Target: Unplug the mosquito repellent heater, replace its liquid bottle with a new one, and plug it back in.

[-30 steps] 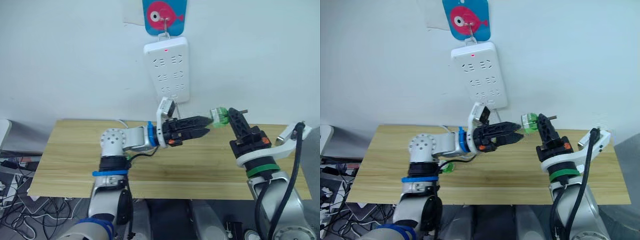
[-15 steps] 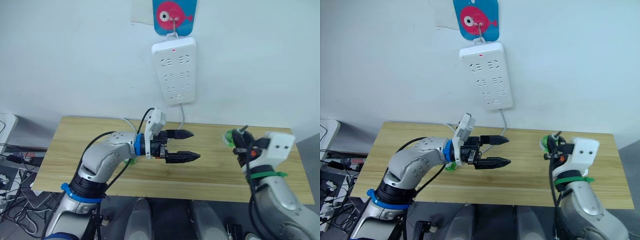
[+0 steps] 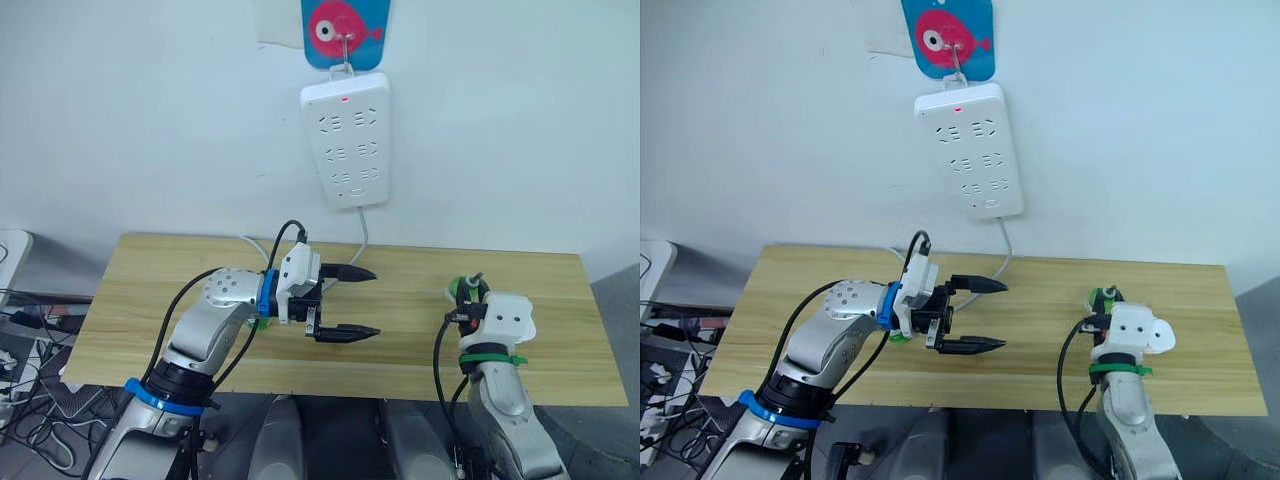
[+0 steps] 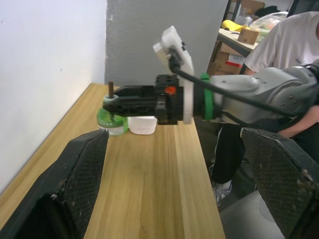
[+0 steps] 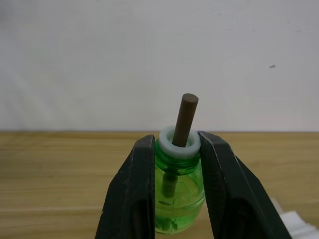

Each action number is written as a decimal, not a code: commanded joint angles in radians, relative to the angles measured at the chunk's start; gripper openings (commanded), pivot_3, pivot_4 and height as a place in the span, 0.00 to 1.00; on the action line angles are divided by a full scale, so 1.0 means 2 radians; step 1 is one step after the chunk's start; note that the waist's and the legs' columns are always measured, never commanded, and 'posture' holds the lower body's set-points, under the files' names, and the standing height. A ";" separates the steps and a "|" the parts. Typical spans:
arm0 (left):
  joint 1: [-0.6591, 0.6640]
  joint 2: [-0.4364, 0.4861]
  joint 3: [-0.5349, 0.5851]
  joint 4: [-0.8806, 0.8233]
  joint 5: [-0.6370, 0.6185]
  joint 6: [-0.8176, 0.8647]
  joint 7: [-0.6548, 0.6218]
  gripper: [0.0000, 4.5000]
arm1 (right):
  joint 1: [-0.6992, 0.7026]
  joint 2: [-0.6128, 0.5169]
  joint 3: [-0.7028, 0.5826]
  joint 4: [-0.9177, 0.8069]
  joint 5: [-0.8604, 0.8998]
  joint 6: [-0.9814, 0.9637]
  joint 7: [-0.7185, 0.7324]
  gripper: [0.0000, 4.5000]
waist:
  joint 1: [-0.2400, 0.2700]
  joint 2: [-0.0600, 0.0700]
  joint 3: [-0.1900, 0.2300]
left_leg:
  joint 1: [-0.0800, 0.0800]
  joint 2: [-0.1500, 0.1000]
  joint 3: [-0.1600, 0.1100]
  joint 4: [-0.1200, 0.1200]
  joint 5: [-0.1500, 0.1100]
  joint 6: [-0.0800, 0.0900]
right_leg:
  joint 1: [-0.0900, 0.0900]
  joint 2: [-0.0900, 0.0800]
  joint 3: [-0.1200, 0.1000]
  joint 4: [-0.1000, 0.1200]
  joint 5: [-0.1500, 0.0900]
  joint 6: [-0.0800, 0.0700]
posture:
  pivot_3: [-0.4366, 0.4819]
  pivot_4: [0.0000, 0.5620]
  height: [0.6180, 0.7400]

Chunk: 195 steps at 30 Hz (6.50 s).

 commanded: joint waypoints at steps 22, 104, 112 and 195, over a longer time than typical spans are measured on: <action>-0.013 -0.015 0.011 -0.008 0.028 0.015 0.068 1.00 | -0.071 0.050 -0.077 0.199 -0.039 -0.111 0.097 0.19 | 0.001 0.002 0.018 | 0.001 0.000 0.000 0.000 0.000 0.000 | 0.000 0.000 0.000 0.001 0.000 0.000 | 0.55 0.72 1.00; 0.283 -0.085 0.121 0.040 0.201 -0.134 0.415 1.00 | -0.172 -0.235 -0.055 -0.304 0.319 0.401 0.453 0.99 | 0.028 -0.002 0.015 | 0.001 0.000 -0.003 -0.004 0.002 -0.004 | 0.001 -0.001 -0.003 0.000 0.000 0.000 | 0.63 0.62 1.00; 0.257 -0.086 0.124 0.074 0.203 -0.140 0.430 1.00 | -0.163 -0.232 -0.062 -0.315 0.334 0.413 0.437 0.99 | 0.028 -0.002 0.015 | 0.001 0.000 -0.003 -0.004 0.002 -0.004 | 0.001 -0.001 -0.003 0.000 0.000 0.000 | 0.63 0.63 1.00; -0.150 -0.033 -0.069 0.240 0.069 -0.262 -0.190 0.48 | -0.286 -0.230 0.049 -0.135 0.199 0.270 0.674 0.25 | 0.011 -0.003 0.015 | 0.000 -0.001 -0.005 0.001 0.002 -0.003 | 0.001 0.000 -0.005 0.003 0.000 -0.001 | 0.52 0.56 1.00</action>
